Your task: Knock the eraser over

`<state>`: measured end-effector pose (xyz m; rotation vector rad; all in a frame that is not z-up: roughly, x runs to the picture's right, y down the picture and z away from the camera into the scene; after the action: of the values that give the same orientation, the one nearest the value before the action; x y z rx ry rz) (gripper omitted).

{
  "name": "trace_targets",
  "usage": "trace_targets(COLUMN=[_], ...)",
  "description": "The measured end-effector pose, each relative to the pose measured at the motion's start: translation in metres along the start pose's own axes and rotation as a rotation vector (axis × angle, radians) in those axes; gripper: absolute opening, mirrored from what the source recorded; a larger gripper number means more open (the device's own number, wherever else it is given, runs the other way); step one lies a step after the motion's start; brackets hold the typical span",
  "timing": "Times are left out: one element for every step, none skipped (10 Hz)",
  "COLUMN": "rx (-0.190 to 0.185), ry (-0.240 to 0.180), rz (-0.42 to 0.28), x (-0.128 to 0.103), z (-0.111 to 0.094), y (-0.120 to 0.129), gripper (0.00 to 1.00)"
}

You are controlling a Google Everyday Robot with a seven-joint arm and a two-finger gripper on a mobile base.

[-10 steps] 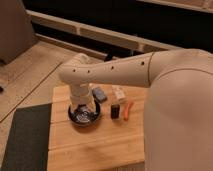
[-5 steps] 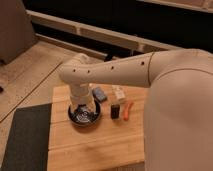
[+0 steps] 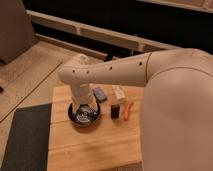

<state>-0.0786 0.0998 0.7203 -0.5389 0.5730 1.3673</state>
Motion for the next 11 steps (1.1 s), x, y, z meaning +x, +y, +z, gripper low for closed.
trace_targets(rx=[0.029, 0.042, 0.033, 0.008, -0.007, -0.023, -0.025, -0.023, -0.005, 0.006, 0.031], ry=[0.016, 0.035, 0.048, 0.078, 0.101, 0.142, 0.169, 0.194, 0.226, 0.226, 0.199], rz=[0.020, 0.061, 0.087, 0.129, 0.158, 0.193, 0.216, 0.237, 0.272, 0.278, 0.279], x=[-0.005, -0.010, -0.012, -0.014, -0.014, -0.012, -0.010, -0.008, -0.007, -0.009, -0.019], z=[0.006, 0.014, 0.020, 0.034, 0.044, 0.061, 0.072, 0.080, 0.091, 0.093, 0.092], y=[-0.022, -0.045, -0.051, -0.055, -0.055, -0.055, -0.060, -0.065, -0.080, -0.085, -0.094], gripper=[0.65, 0.65, 0.65, 0.65, 0.65, 0.65, 0.65, 0.65, 0.65, 0.65, 0.65])
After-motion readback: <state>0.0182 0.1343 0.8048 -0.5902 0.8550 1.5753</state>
